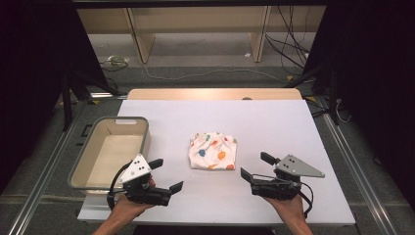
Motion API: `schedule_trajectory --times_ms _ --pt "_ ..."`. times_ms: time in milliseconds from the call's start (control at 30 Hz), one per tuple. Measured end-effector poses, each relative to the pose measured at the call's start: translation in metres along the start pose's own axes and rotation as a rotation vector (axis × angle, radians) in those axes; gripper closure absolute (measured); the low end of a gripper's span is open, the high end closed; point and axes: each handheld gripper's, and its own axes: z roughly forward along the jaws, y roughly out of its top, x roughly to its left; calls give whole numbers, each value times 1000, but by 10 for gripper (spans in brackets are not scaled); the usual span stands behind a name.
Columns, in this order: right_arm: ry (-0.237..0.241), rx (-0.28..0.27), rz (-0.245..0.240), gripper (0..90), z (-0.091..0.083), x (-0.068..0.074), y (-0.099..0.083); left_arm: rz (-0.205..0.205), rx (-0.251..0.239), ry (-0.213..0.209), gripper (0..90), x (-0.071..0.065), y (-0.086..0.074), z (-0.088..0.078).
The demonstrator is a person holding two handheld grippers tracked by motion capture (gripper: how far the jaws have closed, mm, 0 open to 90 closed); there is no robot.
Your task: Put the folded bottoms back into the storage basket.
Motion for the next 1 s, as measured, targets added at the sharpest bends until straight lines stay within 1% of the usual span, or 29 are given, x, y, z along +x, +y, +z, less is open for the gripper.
schedule_trajectory --times_ms 100,233,267,333,433,500,600,667,767,933,1000 --pt "-6 2 -2 156 1 -1 1 -6 13 -8 19 -1 0 4" --pt "-10 1 -1 157 2 -1 1 -17 25 -4 23 -2 1 6" --pt "-12 0 -1 158 2 -2 1 -22 36 -1 25 -1 1 8" --pt "-18 2 0 160 3 -3 2 -40 61 -7 29 0 0 10" --pt "-29 7 -4 161 4 -5 2 -59 88 -5 29 2 0 13" --pt "-36 8 -2 162 4 -8 2 -81 92 -5 30 4 0 15" --pt "-43 12 8 163 4 -10 2 -90 101 -5 33 5 0 16" --pt "-44 14 19 165 5 -13 1 -105 104 -6 35 5 0 18" --pt "-53 20 23 167 7 -15 2 -112 115 -3 39 6 0 21" --pt "-55 24 28 167 11 -17 2 -136 140 4 49 9 0 26" --pt "-55 31 26 167 13 -18 2 -153 153 7 54 11 -1 29"
